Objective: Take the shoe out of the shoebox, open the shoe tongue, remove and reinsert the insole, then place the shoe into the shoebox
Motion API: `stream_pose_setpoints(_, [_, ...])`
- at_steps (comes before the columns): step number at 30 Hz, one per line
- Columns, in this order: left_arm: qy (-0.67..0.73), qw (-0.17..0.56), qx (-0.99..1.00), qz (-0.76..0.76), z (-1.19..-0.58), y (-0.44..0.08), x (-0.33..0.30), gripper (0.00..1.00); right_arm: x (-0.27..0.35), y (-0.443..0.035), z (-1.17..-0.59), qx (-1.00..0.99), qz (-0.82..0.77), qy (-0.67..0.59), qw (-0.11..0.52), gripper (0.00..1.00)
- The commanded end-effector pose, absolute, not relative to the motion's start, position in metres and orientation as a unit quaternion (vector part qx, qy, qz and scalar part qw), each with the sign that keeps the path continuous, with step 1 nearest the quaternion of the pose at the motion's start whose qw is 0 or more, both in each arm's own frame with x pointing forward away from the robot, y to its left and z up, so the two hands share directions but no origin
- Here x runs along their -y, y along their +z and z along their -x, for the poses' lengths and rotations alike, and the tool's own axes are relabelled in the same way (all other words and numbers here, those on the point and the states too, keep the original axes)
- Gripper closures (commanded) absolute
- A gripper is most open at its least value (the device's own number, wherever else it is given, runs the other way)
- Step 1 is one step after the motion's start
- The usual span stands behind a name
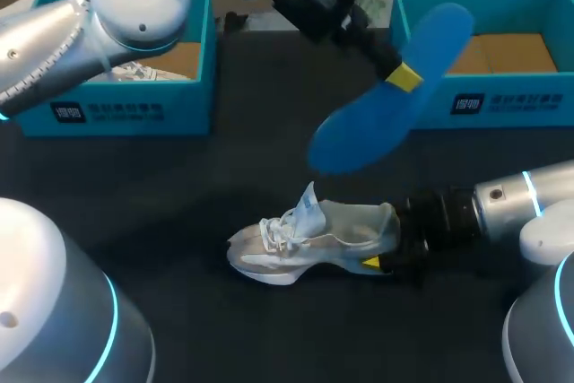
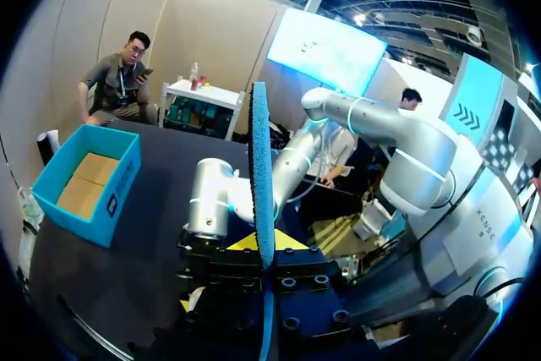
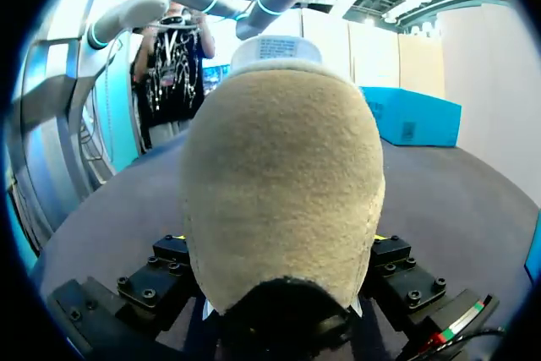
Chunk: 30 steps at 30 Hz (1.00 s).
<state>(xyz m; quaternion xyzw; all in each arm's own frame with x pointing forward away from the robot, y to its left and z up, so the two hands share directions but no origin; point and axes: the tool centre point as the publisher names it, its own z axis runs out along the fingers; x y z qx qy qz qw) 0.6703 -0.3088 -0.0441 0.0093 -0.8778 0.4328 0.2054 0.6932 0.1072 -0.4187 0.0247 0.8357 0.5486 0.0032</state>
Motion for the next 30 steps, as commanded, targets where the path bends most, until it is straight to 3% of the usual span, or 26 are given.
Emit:
stream_pose_setpoints(1, [0.434,0.204,0.877,-0.01,-0.669,-0.045,0.307,1.0,-0.108,-0.417,-0.692,-0.837,-0.025,0.547,0.004,1.0])
stream_pose_setpoints(8, [0.434,0.204,0.877,-0.01,-0.669,-0.045,0.307,1.0,-0.108,-0.417,-0.692,-0.837,-0.025,0.547,0.004,1.0])
stream_pose_setpoints(14, [0.492,0.15,0.857,-0.015,-0.669,0.006,0.278,1.0,-0.108,-0.417,-0.692,-0.837,-0.025,0.547,0.004,1.0])
stream_pose_setpoints(19, [0.532,0.17,0.829,-0.019,-0.66,0.039,0.256,1.0,-0.108,-0.417,-0.692,-0.837,-0.025,0.547,0.004,1.0])
stream_pose_setpoints(30, [0.532,0.17,0.829,-0.019,-0.66,0.039,0.256,1.0,-0.108,-0.417,-0.692,-0.837,-0.025,0.547,0.004,1.0])
